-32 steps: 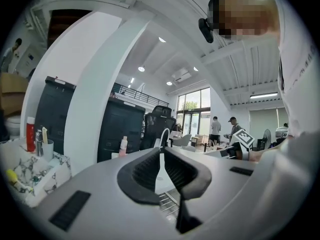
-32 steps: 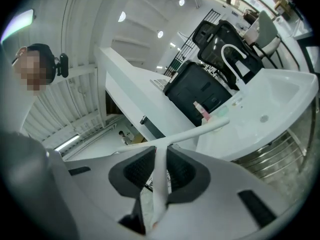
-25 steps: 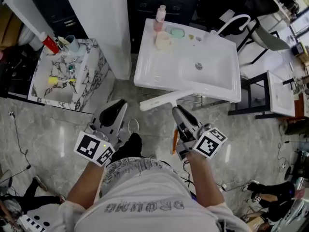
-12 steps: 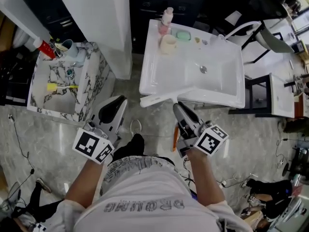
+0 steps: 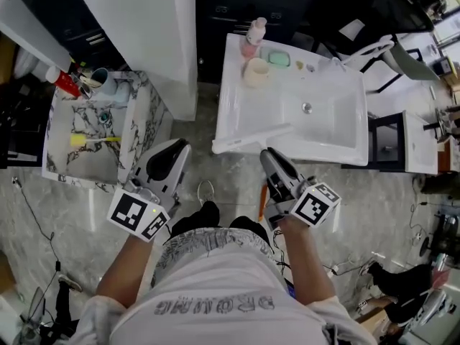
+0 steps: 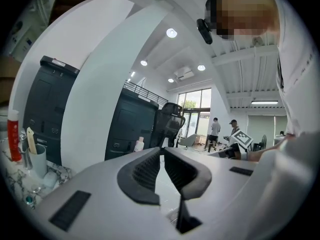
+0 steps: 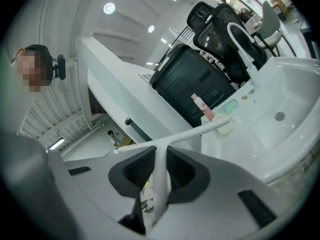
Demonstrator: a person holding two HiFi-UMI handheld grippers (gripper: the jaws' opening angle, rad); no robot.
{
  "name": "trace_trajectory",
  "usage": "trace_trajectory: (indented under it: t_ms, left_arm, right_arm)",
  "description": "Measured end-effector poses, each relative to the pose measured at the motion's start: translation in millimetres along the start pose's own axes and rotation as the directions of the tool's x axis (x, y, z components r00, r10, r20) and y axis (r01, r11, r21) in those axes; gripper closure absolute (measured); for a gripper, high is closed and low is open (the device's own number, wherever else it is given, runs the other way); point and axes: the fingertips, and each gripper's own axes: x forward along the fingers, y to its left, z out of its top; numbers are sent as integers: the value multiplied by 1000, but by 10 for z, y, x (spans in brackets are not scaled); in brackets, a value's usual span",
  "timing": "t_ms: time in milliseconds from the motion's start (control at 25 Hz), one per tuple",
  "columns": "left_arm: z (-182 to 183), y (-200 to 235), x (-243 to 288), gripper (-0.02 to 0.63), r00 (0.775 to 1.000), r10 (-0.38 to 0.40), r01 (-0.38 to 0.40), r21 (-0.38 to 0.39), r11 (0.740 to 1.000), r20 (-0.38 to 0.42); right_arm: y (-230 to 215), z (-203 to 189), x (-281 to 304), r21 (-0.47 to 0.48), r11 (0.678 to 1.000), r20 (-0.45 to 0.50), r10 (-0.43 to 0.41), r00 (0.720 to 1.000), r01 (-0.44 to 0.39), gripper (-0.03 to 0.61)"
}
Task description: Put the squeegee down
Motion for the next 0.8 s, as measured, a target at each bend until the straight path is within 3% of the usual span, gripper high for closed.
trace_trajectory:
  t_ms: [800]
  left_arm:
    - [55, 311, 154, 572, 1000, -15, 15, -10, 1000, -10]
  right_arm:
    - [-90, 30, 380, 35, 999, 1, -25, 1000, 25, 497]
